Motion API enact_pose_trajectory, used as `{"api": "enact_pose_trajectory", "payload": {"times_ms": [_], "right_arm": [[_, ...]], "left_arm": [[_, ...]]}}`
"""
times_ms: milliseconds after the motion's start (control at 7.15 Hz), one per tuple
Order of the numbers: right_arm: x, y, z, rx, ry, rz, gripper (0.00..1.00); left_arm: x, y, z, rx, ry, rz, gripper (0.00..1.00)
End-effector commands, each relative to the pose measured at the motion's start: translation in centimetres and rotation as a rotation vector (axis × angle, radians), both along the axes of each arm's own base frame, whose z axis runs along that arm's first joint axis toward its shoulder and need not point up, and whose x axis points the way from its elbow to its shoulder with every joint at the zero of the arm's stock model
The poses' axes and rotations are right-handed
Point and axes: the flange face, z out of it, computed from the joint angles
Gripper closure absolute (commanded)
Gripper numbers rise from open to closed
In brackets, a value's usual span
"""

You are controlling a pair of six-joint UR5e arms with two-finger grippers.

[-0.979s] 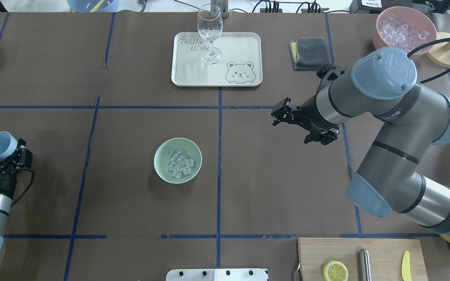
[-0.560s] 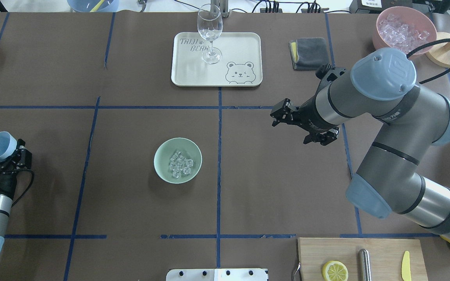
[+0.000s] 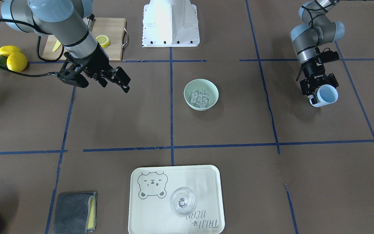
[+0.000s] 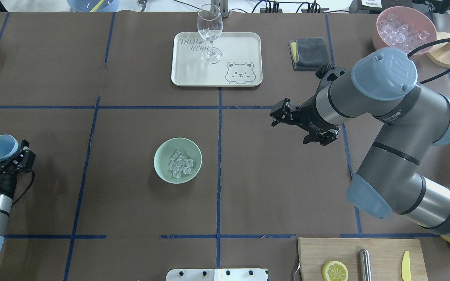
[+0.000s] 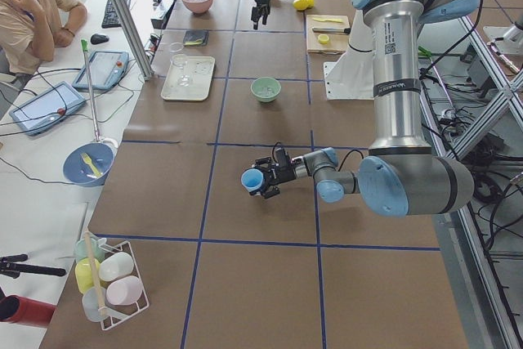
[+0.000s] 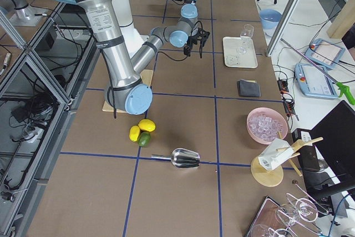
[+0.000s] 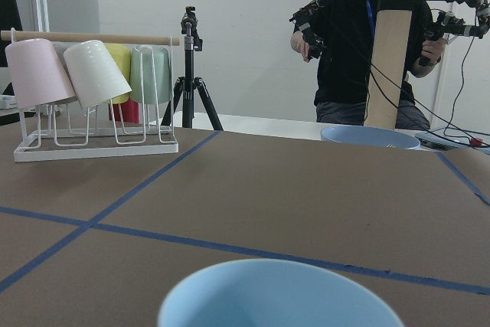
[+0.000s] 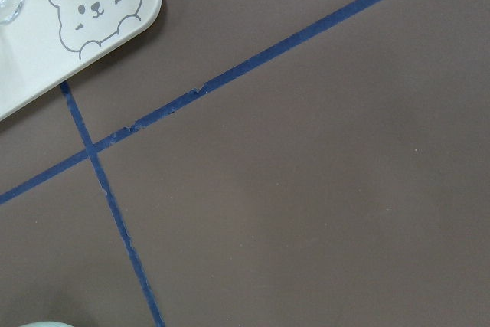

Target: Pour ice into bowl

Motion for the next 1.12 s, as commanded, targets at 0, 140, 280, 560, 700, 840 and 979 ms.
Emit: {"api": "enact_pose_trajectory", "payload": {"times_ms": [0,140,280,560,700,840,979], "right_arm": [[0.1,0.0,-0.1,-0.002,-0.002,0.002,0.0],[0.0,0.1,-0.1,-0.003,-0.004,0.0,0.0],[0.0,0.1,-0.2,-0.002,-0.006,0.0,0.0],[0.1,0.2,-0.5,0.002,-0.012,0.001,0.0],[0.3,0.4,-0.8,0.004,-0.018,-0.002,0.0],[0.3,0.4,-0.8,0.004,-0.018,-0.002,0.0],[0.3,0.4,-0.8,0.003,-0.018,-0.001,0.0]], "left_arm": [[-0.5,0.1,0.2,-0.009,-0.014,0.009,0.0],[-0.6,0.2,0.6,-0.029,-0.046,0.034,0.0],[-0.7,0.6,0.3,-0.058,-0.053,0.073,0.0],[0.2,2.0,-1.8,-0.101,-0.043,0.198,0.0],[-0.6,2.5,-1.3,-0.113,-0.051,0.226,0.0],[-1.1,3.1,-1.3,-0.116,-0.038,0.247,0.0],[-1.9,3.7,-1.6,-0.118,-0.038,0.26,0.0]]}}
